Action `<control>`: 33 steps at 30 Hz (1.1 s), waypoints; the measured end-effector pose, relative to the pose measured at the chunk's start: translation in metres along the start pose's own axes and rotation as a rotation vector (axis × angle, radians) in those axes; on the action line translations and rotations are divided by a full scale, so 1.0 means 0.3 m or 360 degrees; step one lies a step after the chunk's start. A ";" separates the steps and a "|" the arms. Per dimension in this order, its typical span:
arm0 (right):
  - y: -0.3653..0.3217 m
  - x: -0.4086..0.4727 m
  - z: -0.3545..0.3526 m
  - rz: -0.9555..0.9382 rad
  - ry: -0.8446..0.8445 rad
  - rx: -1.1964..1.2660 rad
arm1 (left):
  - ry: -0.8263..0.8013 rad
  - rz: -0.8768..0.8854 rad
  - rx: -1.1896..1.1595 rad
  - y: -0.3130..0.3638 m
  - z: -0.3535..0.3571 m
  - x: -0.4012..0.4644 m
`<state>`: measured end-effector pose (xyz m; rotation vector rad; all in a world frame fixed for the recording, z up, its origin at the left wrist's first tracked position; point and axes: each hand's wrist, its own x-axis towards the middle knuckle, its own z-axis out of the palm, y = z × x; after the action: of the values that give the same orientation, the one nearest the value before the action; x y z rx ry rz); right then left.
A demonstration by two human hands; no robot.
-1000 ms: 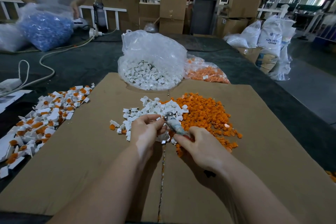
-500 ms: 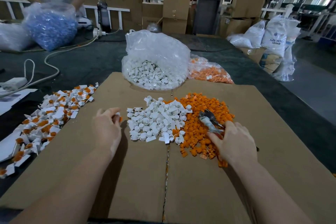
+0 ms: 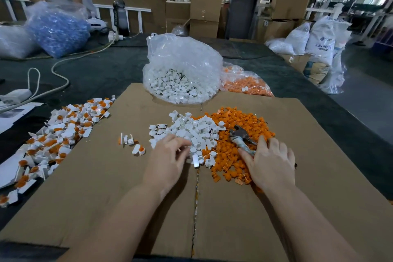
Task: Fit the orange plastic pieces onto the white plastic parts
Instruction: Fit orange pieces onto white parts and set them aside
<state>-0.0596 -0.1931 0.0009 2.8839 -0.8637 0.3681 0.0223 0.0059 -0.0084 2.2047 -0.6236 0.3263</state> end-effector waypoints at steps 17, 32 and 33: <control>-0.177 -0.083 0.002 -0.0526 0.0288 0.0398 | -0.0215 -0.0067 0.0039 0.032 0.095 0.002; -0.162 -0.097 0.032 -0.0474 0.0496 0.1025 | -0.0232 -0.0270 -0.0374 0.038 0.075 -0.021; -0.159 -0.097 0.032 -0.0483 0.0478 0.1057 | -0.0247 -0.0265 -0.0400 0.039 0.070 -0.023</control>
<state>-0.0548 -0.1399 -0.0177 3.3150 -0.2706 1.2088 0.0109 -0.0144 -0.0173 2.0342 -0.5281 -0.0103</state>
